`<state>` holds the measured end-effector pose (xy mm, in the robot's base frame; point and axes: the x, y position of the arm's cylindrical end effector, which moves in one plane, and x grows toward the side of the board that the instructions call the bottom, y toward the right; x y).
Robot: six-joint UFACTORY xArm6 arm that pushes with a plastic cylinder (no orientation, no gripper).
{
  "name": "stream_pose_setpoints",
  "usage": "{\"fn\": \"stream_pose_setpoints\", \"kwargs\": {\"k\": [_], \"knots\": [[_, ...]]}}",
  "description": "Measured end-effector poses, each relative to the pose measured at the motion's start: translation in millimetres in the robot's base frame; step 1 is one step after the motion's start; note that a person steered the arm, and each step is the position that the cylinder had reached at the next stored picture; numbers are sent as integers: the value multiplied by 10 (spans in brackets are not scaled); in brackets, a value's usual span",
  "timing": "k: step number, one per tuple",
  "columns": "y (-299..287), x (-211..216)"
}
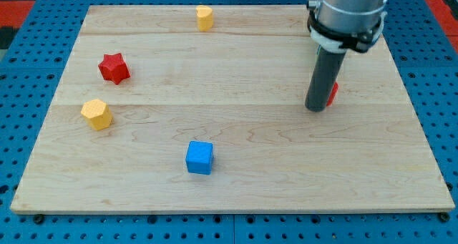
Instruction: Move the blue cube towards the bottom of red circle
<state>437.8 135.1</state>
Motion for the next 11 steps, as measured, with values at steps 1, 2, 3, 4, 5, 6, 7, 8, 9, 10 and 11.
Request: {"fn": "stream_pose_setpoints", "kwargs": {"k": [1, 2, 3, 4, 5, 6, 7, 8, 9, 10, 11], "knots": [[65, -224], [148, -240], [-32, -253], [-336, -58], [-479, 419], [-544, 800], [-683, 1169], [-835, 1306], [-1030, 1306], [-1298, 1310], [-1362, 1371]]}}
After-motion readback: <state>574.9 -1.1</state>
